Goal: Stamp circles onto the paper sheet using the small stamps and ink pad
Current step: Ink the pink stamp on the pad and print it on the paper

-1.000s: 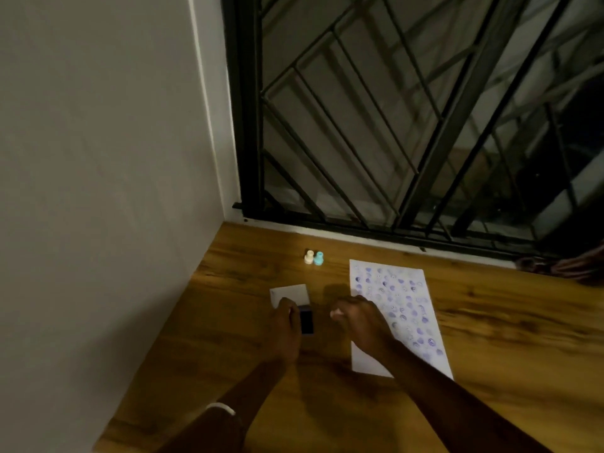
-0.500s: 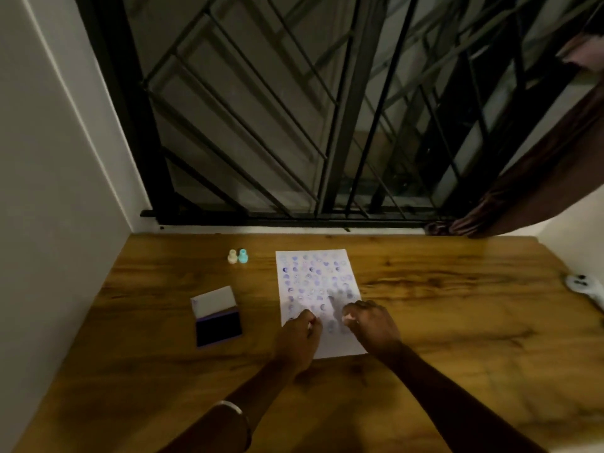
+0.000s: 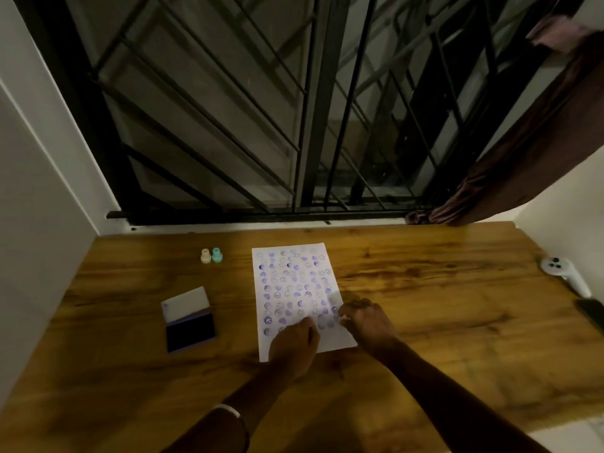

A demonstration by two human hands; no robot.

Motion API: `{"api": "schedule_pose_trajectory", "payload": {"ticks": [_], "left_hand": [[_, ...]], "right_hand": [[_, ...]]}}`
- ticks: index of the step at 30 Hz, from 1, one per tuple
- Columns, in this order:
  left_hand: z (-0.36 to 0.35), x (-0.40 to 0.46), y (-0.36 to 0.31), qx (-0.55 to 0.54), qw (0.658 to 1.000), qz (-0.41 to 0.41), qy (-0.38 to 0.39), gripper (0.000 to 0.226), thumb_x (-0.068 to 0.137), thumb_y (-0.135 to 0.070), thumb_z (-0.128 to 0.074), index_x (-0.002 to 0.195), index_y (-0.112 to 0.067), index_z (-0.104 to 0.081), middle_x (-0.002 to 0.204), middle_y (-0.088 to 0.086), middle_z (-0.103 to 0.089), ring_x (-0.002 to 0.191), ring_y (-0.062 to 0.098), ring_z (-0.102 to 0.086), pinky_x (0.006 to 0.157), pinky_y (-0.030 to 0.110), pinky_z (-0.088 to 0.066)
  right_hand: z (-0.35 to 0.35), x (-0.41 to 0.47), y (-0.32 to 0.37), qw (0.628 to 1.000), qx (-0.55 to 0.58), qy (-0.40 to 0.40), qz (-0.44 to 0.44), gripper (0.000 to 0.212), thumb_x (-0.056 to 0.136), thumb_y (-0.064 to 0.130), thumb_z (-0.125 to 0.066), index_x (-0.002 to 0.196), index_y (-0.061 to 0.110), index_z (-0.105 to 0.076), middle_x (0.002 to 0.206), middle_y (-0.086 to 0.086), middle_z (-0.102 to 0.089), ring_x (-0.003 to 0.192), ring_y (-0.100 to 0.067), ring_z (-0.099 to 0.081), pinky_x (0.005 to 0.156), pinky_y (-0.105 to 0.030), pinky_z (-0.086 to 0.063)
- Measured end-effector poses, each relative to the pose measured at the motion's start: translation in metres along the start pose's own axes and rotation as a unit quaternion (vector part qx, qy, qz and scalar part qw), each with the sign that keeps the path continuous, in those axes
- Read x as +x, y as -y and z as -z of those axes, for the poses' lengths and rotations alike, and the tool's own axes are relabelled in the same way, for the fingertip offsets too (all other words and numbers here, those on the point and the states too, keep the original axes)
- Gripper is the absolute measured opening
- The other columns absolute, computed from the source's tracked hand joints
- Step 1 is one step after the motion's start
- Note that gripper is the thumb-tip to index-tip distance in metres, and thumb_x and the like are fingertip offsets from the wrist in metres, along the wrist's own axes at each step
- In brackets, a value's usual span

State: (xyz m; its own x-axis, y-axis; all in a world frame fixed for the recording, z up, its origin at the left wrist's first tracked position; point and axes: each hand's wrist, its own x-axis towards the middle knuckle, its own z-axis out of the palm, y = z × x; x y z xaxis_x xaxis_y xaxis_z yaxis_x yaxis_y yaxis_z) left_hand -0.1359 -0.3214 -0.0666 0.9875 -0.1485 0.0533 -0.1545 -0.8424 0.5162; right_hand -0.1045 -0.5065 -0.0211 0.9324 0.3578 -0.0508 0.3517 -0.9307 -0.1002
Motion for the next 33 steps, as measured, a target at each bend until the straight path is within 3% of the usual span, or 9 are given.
{"api": "schedule_pose_trajectory", "payload": {"ticks": [4,10,16,20,22,25,33], "left_hand": [[-0.001,0.001,0.002,-0.002,1.000,-0.008,0.003,0.031,0.100,-0.040,-0.031,0.096,-0.021,-0.056,0.078,-0.002,-0.067,0.066,0.010,-0.063,0.057,0.020,-0.045],[-0.009,0.002,0.005,0.026,1.000,-0.017,-0.002,0.035,0.100,-0.040,-0.029,0.099,-0.020,-0.058,0.083,-0.001,-0.068,0.070,0.011,-0.064,0.059,0.020,-0.045],[-0.012,0.002,0.004,0.019,1.000,-0.005,0.015,0.033,0.100,-0.038,-0.031,0.104,-0.020,-0.058,0.088,0.000,-0.069,0.074,0.011,-0.064,0.061,0.018,-0.043],[-0.004,0.009,0.004,-0.081,0.994,0.032,0.071,0.028,0.101,-0.033,-0.034,0.103,-0.015,-0.056,0.091,0.006,-0.069,0.076,0.015,-0.063,0.064,0.021,-0.046],[0.005,0.012,0.005,-0.197,0.970,0.086,0.113,0.025,0.102,-0.027,-0.035,0.103,-0.012,-0.055,0.093,0.008,-0.067,0.076,0.014,-0.060,0.065,0.023,-0.046],[0.019,0.010,0.012,-0.345,0.905,0.208,0.135,0.020,0.100,-0.023,-0.036,0.099,-0.016,-0.055,0.086,0.000,-0.065,0.069,0.009,-0.058,0.060,0.020,-0.044],[0.066,0.001,0.038,-0.516,0.767,0.369,0.098,0.024,0.095,-0.015,-0.041,0.089,-0.009,-0.063,0.073,0.004,-0.065,0.061,0.014,-0.058,0.052,0.022,-0.042]], "right_hand": [[-0.009,0.008,0.000,0.999,-0.028,0.032,0.018,0.019,0.094,0.029,-0.050,0.106,0.019,-0.061,0.116,-0.007,-0.066,0.108,-0.024,-0.058,0.089,-0.037,-0.049],[-0.015,0.018,-0.002,0.999,0.016,0.049,-0.005,0.018,0.092,0.033,-0.055,0.099,0.018,-0.064,0.106,-0.006,-0.067,0.093,-0.020,-0.061,0.076,-0.028,-0.048],[-0.020,0.018,-0.006,0.997,0.012,0.071,0.002,0.022,0.094,0.035,-0.055,0.105,0.018,-0.065,0.112,-0.002,-0.067,0.101,-0.016,-0.061,0.084,-0.029,-0.053],[-0.017,0.014,-0.002,0.999,0.002,0.043,-0.007,0.019,0.091,0.033,-0.060,0.106,0.021,-0.064,0.109,-0.002,-0.069,0.098,-0.016,-0.063,0.082,-0.027,-0.050],[-0.015,0.011,-0.001,0.999,-0.015,0.036,0.007,0.020,0.092,0.031,-0.059,0.109,0.020,-0.064,0.110,-0.002,-0.070,0.100,-0.016,-0.063,0.083,-0.026,-0.048],[-0.011,0.009,0.003,0.998,-0.036,0.044,0.024,0.022,0.094,0.030,-0.055,0.112,0.019,-0.062,0.111,-0.002,-0.069,0.102,-0.015,-0.063,0.086,-0.026,-0.048],[0.003,0.010,0.022,0.993,-0.101,0.047,0.029,0.023,0.096,0.035,-0.047,0.112,0.023,-0.059,0.108,0.000,-0.068,0.097,-0.016,-0.063,0.090,-0.032,-0.048]]}}
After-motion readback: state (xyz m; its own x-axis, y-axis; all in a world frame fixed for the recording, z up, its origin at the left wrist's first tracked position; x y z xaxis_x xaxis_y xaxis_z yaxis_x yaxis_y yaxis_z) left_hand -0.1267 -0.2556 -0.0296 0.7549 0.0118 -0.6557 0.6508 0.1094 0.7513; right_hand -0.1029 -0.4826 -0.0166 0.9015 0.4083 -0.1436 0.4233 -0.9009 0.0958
